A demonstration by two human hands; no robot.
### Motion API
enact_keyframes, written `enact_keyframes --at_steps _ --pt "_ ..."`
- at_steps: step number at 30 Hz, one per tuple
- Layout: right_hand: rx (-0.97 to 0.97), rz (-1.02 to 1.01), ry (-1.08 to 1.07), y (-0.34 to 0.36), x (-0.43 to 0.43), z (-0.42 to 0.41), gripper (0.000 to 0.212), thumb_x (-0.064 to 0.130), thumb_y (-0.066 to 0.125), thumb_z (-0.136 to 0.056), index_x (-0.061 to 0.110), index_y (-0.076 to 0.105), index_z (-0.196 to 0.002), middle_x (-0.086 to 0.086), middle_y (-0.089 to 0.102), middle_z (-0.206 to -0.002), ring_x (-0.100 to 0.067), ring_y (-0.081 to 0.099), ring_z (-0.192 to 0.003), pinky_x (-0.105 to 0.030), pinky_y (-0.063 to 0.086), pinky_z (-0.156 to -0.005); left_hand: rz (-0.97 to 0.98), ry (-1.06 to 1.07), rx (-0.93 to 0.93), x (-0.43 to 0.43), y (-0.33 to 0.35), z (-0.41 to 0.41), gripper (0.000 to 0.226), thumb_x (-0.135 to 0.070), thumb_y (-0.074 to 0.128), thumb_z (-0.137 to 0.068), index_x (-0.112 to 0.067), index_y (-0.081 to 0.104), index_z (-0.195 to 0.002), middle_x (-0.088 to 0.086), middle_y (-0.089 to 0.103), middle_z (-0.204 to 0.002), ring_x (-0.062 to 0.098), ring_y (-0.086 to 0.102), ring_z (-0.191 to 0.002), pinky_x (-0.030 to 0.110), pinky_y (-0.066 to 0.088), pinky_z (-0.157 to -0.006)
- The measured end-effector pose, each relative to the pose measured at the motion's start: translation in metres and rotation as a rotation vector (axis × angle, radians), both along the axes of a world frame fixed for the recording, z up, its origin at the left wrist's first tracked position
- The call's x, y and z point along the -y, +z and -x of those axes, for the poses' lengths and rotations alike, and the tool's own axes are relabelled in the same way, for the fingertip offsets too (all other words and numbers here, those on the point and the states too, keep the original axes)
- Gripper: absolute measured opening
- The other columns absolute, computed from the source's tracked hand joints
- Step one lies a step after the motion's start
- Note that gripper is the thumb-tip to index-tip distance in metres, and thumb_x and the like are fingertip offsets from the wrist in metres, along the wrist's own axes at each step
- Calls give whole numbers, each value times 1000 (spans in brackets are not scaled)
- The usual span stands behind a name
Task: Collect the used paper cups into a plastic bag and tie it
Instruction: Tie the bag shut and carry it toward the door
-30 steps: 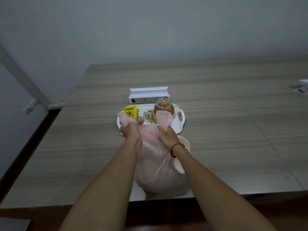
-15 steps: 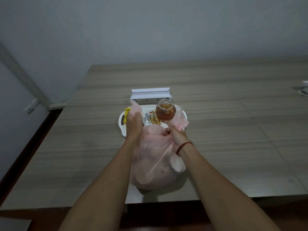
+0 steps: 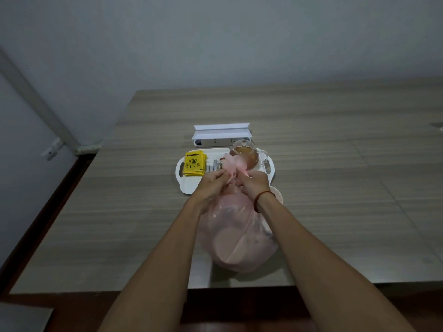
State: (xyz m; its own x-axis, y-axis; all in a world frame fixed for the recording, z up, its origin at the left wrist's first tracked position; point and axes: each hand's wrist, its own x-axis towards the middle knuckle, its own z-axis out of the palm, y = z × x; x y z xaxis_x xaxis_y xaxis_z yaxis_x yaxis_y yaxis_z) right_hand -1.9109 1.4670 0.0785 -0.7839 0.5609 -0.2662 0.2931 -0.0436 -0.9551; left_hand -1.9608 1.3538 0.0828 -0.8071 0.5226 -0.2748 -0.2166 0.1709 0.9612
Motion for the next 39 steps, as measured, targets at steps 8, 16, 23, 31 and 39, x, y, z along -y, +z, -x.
enact_keyframes --at_steps 8,16,23,31,39 --pt "-42 335 223 18 1 0 35 39 36 -91 19 48 -65 1 45 -58 -4 39 -37 -18 22 -43 -48 -36 187 7 6 14 72 -3 63 -89 -25 26 -147 18 65 -106 20 68 -73 31 58 -65" --pt "-156 8 162 2 9 -5 25 31 47 -98 16 65 -89 8 60 -67 0 56 -61 -7 44 -48 25 -131 152 4 9 14 37 -12 71 -85 4 62 -117 25 67 -99 29 67 -82 40 55 -81" --pt "-49 -41 98 -8 10 -1 60 49 26 -100 8 66 -80 -3 57 -63 -12 50 -57 -24 40 -59 -105 90 183 0 0 8 30 -23 44 -102 -7 69 -109 20 70 -98 27 66 -85 39 56 -80" --pt "1 -15 -1 -11 5 2 64 52 19 -99 10 63 -77 -4 59 -66 -16 53 -63 -29 44 -64 -129 -11 322 2 1 8 53 -31 29 -92 0 72 -89 20 68 -75 22 64 -67 34 51 -71" --pt "-87 19 20 -10 0 3 71 49 20 -100 -5 66 -101 -8 63 -58 -16 64 -70 -33 52 -88 145 -196 113 8 0 9 16 -8 70 -81 -11 74 -66 7 71 -66 18 65 -67 27 54 -67"
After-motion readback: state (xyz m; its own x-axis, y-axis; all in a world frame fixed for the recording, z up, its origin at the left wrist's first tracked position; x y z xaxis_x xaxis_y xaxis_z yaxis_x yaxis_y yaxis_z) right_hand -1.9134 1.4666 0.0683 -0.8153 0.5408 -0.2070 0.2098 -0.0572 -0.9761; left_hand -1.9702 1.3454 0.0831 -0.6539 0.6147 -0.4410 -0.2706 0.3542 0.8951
